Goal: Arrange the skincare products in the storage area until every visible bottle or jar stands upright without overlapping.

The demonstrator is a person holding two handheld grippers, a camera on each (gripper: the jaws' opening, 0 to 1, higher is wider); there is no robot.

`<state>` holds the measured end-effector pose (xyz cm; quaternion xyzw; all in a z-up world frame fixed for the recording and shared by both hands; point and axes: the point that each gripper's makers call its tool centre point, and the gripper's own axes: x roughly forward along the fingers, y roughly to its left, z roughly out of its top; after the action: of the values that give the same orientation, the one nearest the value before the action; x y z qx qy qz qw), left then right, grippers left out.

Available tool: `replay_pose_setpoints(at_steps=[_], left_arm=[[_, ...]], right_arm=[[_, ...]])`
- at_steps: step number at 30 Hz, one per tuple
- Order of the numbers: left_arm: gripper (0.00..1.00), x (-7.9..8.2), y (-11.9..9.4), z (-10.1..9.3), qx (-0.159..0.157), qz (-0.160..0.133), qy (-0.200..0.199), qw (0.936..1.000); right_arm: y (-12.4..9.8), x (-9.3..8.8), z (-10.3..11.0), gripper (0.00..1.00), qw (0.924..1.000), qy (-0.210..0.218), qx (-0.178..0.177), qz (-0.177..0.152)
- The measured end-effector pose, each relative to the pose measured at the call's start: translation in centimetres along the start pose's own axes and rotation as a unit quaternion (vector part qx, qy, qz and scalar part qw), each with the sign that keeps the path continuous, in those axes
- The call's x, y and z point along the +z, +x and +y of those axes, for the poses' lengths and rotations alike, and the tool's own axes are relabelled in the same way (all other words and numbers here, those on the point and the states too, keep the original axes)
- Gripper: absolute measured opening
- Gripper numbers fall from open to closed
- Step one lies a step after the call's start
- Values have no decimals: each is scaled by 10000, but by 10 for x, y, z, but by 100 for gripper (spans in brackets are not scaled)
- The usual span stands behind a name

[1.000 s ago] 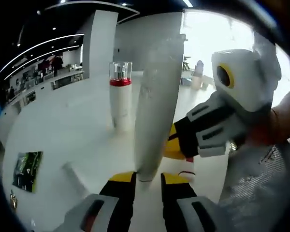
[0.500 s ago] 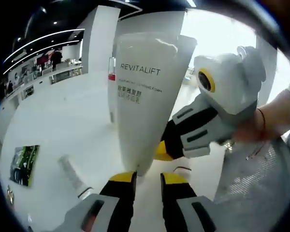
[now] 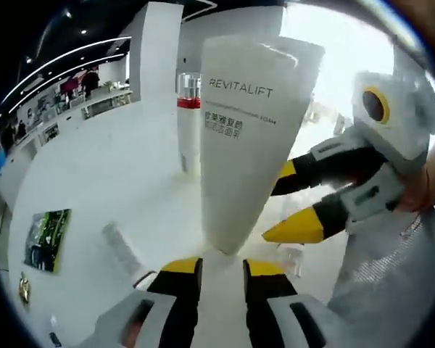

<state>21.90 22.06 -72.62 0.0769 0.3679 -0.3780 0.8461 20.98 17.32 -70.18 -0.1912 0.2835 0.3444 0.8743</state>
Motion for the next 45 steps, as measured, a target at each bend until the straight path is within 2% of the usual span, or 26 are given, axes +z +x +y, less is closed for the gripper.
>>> replay_pose_setpoints(at_steps=[1,3,7,11,17,20,23,27,37,45], left_arm=[[24,0,-2,2,2,26,-94,10000],[24,1,-4,5,7,16,-189,9998],[25,3,-9,6,11,-46,-243,9997],[25,2,-10,10,68,-22,-211,9998],[25,2,-12,15,148,-34,-305,9994],[25,2,-12,15,163,-32,-291,9994],[25,2,-13,14,153,-33,-291,9995],[25,2,-12,14,143,-50,-295,9994],[25,2,-11,13,108,-60,-297,9995],[25,5,-12,12,86,-122,-317,9994]], right_arm=[[0,2,2,30,9999,-160,-47,-38],[-1,4,7,32,9999,-89,-16,-99],[-1,14,8,39,9984,427,-36,-363],[-3,32,2,41,9908,1044,-132,-848],[8,34,4,42,9903,1120,-246,-791],[11,34,2,41,9901,1063,-439,-809],[19,31,5,36,9911,1087,-349,-687],[29,27,4,35,9906,1163,-417,-585],[38,26,-1,27,9941,799,-536,-507],[41,27,-2,26,9954,718,-296,-553]])
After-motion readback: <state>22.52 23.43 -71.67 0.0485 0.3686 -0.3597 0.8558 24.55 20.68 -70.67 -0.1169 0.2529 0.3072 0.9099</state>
